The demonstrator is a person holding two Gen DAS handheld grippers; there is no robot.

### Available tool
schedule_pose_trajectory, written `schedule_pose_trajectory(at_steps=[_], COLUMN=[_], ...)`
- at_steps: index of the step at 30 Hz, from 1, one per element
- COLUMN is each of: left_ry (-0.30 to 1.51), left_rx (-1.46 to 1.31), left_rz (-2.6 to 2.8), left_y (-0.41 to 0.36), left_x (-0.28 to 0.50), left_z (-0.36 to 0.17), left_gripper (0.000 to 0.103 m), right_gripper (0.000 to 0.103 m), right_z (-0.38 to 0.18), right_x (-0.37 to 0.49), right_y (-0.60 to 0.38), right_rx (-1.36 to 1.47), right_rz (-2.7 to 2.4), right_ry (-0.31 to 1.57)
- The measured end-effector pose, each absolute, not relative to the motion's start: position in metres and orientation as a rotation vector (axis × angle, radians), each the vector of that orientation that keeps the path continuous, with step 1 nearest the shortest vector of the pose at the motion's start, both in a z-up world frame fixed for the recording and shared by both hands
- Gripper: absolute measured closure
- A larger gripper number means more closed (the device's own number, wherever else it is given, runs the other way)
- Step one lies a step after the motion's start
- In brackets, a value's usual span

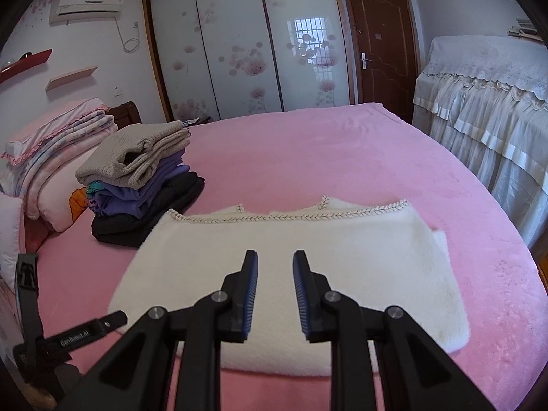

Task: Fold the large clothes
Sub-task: 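Grasp one side with the left tool, fold it across the middle, release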

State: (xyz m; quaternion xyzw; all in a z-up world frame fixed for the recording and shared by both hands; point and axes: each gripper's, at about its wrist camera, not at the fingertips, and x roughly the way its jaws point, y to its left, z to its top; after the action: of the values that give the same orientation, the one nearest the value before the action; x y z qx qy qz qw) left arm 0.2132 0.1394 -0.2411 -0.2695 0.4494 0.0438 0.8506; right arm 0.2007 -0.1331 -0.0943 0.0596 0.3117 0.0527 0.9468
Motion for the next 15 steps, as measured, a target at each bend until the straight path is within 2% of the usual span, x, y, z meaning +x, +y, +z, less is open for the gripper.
schedule_pose_trajectory(at_steps=[7, 15], left_ry=[0.958, 0.827], left_rx=[-0.793, -0.833], left_rz=[-0.031, -0.088], left_y=[0.148, 0.151], left_x=[0.218, 0.238], left_z=[-0.301, -0.314], left_gripper=[0.003, 0.003], right_gripper=[0.083, 0.083], right_z=[-0.114, -0.136], right_x=[0.215, 0.218], right_y=[-0.126, -0.121], right_rx=[0.092, 0.084], right_rz=[0.109, 0.116], right_ry=[0.645, 0.685])
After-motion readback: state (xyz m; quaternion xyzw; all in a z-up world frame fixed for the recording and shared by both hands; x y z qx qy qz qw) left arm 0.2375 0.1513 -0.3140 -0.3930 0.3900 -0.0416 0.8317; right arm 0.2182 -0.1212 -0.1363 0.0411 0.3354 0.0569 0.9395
